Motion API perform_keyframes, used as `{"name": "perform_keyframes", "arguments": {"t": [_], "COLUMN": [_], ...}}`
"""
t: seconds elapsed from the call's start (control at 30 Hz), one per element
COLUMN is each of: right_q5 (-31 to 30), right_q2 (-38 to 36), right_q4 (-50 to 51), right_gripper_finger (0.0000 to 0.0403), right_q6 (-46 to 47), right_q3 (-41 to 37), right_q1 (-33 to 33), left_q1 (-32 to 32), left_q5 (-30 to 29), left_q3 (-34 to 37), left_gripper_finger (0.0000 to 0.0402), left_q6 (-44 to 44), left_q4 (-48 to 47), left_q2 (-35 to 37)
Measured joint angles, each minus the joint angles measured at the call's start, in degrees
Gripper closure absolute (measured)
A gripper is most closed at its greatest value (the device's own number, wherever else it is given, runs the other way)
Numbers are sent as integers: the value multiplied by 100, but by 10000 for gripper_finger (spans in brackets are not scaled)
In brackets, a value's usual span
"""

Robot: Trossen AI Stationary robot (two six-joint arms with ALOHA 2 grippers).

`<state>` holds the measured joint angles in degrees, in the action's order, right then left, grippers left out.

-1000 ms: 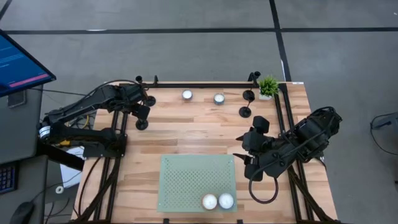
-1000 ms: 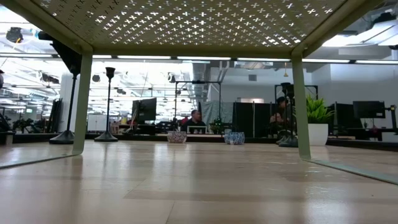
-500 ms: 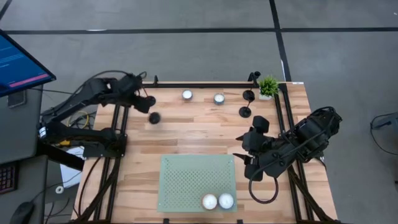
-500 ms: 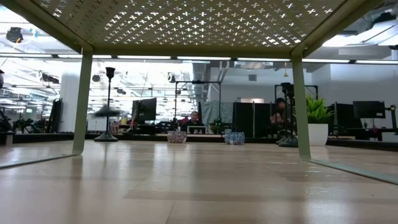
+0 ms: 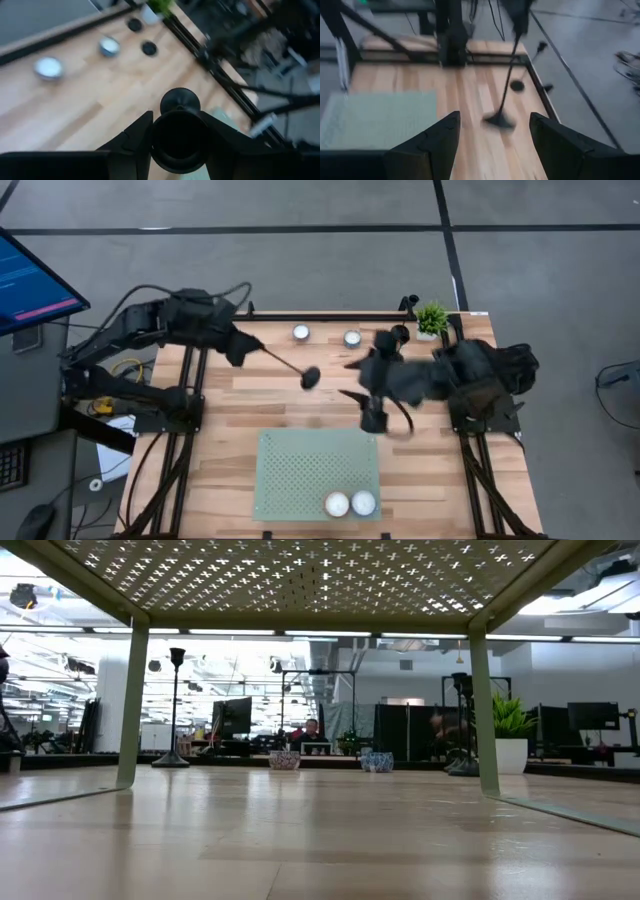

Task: Stock candles on shelf
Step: Put the black candle holder on the shelf

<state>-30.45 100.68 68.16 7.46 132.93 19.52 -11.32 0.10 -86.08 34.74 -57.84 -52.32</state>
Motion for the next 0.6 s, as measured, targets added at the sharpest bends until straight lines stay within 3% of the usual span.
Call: {"name": "perform_keyframes", "arguments": {"t": [0.17, 0.33, 0.6], "right_q5": [1239, 2046, 2663], "right_q2": [332, 846, 1243], "right_q4": [-622, -678, -704], "right_gripper_finger": [150, 129, 121], "right_q6": [-328, -446, -286], "right_q3": [-3, -18, -16], "right_q1": [-704, -960, -978], "left_q1": [731, 1190, 1603], "left_q5": [-6, -137, -533], "left_q3": [0, 0, 0], "left_gripper_finger": [266, 266, 265], "left_q6": [24, 24, 69], "left_q4": [194, 496, 568], "left_q2": [-308, -560, -630]}}
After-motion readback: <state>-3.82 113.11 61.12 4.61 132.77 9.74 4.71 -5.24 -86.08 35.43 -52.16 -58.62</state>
